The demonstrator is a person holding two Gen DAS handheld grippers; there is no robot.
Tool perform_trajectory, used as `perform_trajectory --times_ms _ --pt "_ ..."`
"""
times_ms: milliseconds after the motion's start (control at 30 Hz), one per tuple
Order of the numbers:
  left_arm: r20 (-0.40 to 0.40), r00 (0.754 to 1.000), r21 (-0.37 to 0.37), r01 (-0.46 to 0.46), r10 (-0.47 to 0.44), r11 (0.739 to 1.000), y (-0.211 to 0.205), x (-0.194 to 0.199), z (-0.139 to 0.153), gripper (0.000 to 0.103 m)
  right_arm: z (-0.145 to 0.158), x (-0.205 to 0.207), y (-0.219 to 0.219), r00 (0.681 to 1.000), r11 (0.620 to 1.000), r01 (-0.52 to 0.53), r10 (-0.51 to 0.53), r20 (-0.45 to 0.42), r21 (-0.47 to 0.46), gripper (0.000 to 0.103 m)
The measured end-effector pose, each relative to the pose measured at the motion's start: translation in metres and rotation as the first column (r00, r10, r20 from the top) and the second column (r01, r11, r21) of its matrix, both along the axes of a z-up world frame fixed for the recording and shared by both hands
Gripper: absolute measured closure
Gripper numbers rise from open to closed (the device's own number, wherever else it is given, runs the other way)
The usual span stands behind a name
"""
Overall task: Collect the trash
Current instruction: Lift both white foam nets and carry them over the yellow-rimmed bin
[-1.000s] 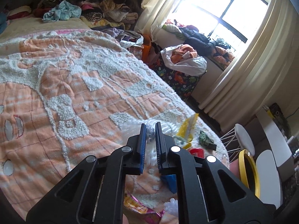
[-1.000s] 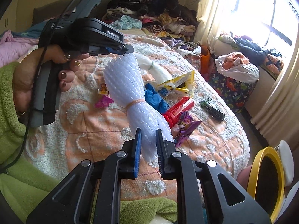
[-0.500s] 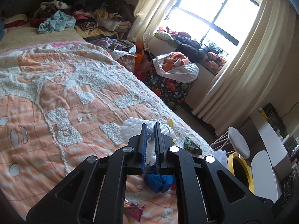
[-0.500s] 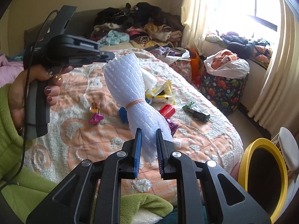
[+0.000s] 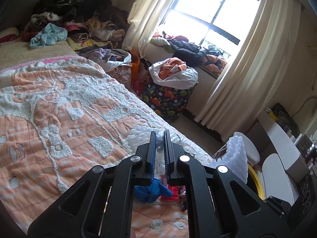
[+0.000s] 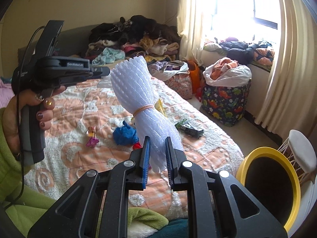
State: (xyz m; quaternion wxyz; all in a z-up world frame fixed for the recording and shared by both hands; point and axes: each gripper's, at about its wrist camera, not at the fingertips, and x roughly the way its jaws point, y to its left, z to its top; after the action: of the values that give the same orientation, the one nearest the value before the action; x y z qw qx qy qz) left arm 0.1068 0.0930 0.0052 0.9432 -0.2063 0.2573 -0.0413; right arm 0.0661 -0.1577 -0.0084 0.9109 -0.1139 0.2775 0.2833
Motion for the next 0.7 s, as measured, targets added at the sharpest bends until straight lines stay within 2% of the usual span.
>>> perform_trajectory --times_ms 700 --pt "0.008 0.993 0.033 0.117 -0.117 0.993 -0.059 0.000 0.011 0.099 0.021 0.015 -0.061 0.990 0.986 0.134 -0.137 0.018 0.101 0.088"
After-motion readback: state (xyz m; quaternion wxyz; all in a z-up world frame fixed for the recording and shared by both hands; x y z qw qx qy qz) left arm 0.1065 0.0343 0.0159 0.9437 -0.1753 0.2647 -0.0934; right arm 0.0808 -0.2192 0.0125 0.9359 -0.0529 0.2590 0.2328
